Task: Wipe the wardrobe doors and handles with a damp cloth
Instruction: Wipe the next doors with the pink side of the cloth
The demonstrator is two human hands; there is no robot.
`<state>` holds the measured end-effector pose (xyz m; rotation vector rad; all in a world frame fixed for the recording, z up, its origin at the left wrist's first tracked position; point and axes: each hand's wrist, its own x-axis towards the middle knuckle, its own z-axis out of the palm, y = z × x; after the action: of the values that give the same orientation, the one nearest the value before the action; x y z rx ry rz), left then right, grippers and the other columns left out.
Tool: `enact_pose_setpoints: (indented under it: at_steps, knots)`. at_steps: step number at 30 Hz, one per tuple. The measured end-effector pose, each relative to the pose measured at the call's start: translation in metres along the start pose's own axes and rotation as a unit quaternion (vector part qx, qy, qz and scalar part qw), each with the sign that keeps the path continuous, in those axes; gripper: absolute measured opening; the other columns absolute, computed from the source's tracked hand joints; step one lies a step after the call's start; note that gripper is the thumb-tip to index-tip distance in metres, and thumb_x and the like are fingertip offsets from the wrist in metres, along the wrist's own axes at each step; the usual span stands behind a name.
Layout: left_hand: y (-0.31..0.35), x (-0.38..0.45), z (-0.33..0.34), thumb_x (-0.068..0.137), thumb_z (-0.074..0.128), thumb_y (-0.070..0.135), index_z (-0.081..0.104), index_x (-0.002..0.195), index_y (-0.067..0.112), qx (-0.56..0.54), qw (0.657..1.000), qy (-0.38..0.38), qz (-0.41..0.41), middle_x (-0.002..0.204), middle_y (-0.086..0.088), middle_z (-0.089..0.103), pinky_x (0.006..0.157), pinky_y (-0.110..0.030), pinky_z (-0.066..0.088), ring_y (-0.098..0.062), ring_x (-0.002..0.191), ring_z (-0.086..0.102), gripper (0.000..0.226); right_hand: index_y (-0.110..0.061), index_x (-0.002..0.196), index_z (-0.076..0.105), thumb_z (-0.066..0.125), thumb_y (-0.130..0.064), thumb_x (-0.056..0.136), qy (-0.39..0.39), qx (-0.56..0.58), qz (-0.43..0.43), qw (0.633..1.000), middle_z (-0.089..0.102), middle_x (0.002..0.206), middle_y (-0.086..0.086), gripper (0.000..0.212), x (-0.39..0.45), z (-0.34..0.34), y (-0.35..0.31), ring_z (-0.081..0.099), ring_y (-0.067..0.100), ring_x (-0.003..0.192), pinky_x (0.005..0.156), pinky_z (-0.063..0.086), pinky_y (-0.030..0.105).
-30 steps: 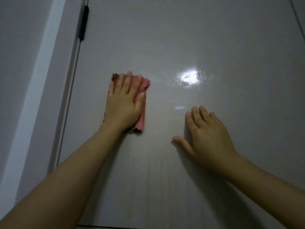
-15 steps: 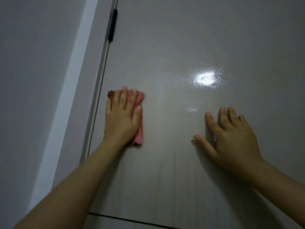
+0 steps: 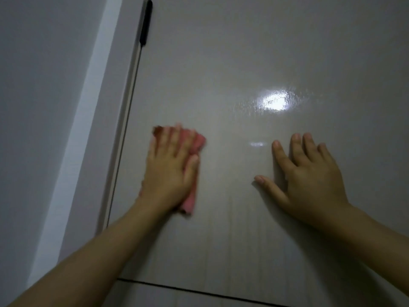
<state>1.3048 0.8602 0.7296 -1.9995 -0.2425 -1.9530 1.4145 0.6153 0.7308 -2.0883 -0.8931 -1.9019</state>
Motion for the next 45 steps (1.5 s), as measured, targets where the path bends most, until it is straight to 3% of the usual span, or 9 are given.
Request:
enact_pose_setpoints:
  at_steps: [4, 10, 16, 20, 28, 33, 35, 41, 45]
  knots:
    - [-0.01, -0.011, -0.001, 0.098, 0.027, 0.044, 0.028, 0.149, 0.02, 0.023, 0.993, -0.032, 0.112, 0.156, -0.009, 0.025, 0.118, -0.045, 0.012, -0.027, 0.145, 0.021, 0.057, -0.004, 0.136, 0.05, 0.024, -0.065, 0.089, 0.029, -0.003, -0.019, 0.999, 0.048, 0.134, 0.033, 0.082, -0.002, 0.002, 0.005, 0.045, 0.052, 0.123, 0.098, 0.035, 0.063]
    - [-0.012, -0.006, -0.004, 0.096, 0.02, 0.045, 0.024, 0.151, 0.02, 0.011, 0.997, 0.005, -0.082, 0.158, -0.011, 0.021, 0.119, -0.047, 0.007, -0.029, 0.146, 0.017, 0.06, -0.005, 0.133, 0.054, 0.028, -0.046, 0.092, 0.067, 0.012, -0.041, 0.997, 0.053, 0.128, 0.032, 0.063, 0.001, 0.001, 0.011, 0.049, 0.052, 0.118, 0.092, 0.041, 0.063]
    - [0.015, -0.077, -0.003, 0.101, 0.021, 0.046, 0.022, 0.15, 0.023, 0.01, 0.994, -0.059, 0.088, 0.159, -0.007, 0.018, 0.118, -0.05, 0.01, -0.025, 0.148, 0.013, 0.055, -0.012, 0.134, 0.055, 0.033, -0.037, 0.092, 0.056, 0.019, -0.1, 0.993, 0.055, 0.13, 0.026, 0.053, 0.002, -0.004, 0.026, 0.052, 0.049, 0.117, 0.081, 0.05, 0.058]
    - [0.016, -0.05, -0.004, 0.099, 0.023, 0.042, 0.022, 0.151, 0.023, 0.013, 0.998, -0.03, -0.05, 0.159, -0.008, 0.019, 0.118, -0.049, 0.008, -0.025, 0.147, 0.013, 0.056, -0.017, 0.131, 0.059, 0.044, -0.026, 0.091, 0.045, 0.012, -0.139, 0.989, 0.06, 0.127, 0.02, 0.043, 0.004, -0.01, 0.04, 0.058, 0.043, 0.114, 0.066, 0.054, 0.05]
    - [0.105, -0.057, 0.006, 0.097, 0.029, 0.043, 0.023, 0.151, 0.026, -0.001, 0.992, -0.072, 0.106, 0.159, -0.006, 0.019, 0.118, -0.05, 0.011, -0.025, 0.148, 0.013, 0.056, -0.042, 0.15, 0.009, 0.024, -0.041, 0.101, -0.087, 0.012, -0.143, 0.986, 0.011, 0.159, -0.011, 0.051, 0.01, -0.039, 0.048, 0.012, 0.013, 0.146, 0.098, 0.041, 0.033]
    - [0.111, -0.009, 0.012, 0.096, 0.024, 0.041, 0.026, 0.151, 0.022, 0.004, 0.996, -0.018, -0.089, 0.159, -0.01, 0.021, 0.119, -0.05, 0.008, -0.029, 0.147, 0.016, 0.058, -0.039, 0.15, 0.01, 0.031, -0.034, 0.101, -0.139, 0.039, -0.158, 0.977, 0.006, 0.158, -0.017, 0.053, 0.011, -0.043, 0.063, 0.007, 0.006, 0.146, 0.103, 0.036, 0.031]
    - [0.143, -0.023, 0.017, 0.096, 0.028, 0.039, 0.028, 0.15, 0.02, -0.01, 0.998, -0.02, -0.059, 0.158, -0.011, 0.022, 0.118, -0.052, 0.009, -0.03, 0.146, 0.016, 0.058, -0.038, 0.15, 0.014, 0.033, -0.028, 0.101, -0.146, 0.074, -0.162, 0.973, 0.009, 0.157, -0.019, 0.054, 0.013, -0.042, 0.068, 0.007, 0.003, 0.145, 0.104, 0.032, 0.028]
    - [0.173, -0.073, 0.011, 0.098, 0.032, 0.044, 0.032, 0.149, 0.025, -0.015, 0.962, -0.117, 0.245, 0.157, -0.007, 0.025, 0.118, -0.051, 0.013, -0.027, 0.147, 0.017, 0.054, -0.005, 0.134, 0.052, 0.037, -0.02, 0.095, -0.055, 0.119, -0.157, 0.979, 0.051, 0.138, 0.015, 0.045, -0.005, -0.045, 0.09, 0.048, 0.032, 0.129, 0.105, 0.037, 0.041]
    - [0.145, -0.014, 0.017, 0.097, 0.029, 0.042, 0.031, 0.149, 0.024, -0.002, 0.997, -0.039, 0.072, 0.157, -0.008, 0.025, 0.119, -0.048, 0.008, -0.027, 0.146, 0.019, 0.055, 0.001, 0.138, 0.045, 0.045, -0.022, 0.093, -0.073, 0.053, -0.154, 0.984, 0.043, 0.143, 0.02, 0.05, -0.021, -0.027, 0.111, 0.04, 0.04, 0.133, 0.108, 0.026, 0.044]
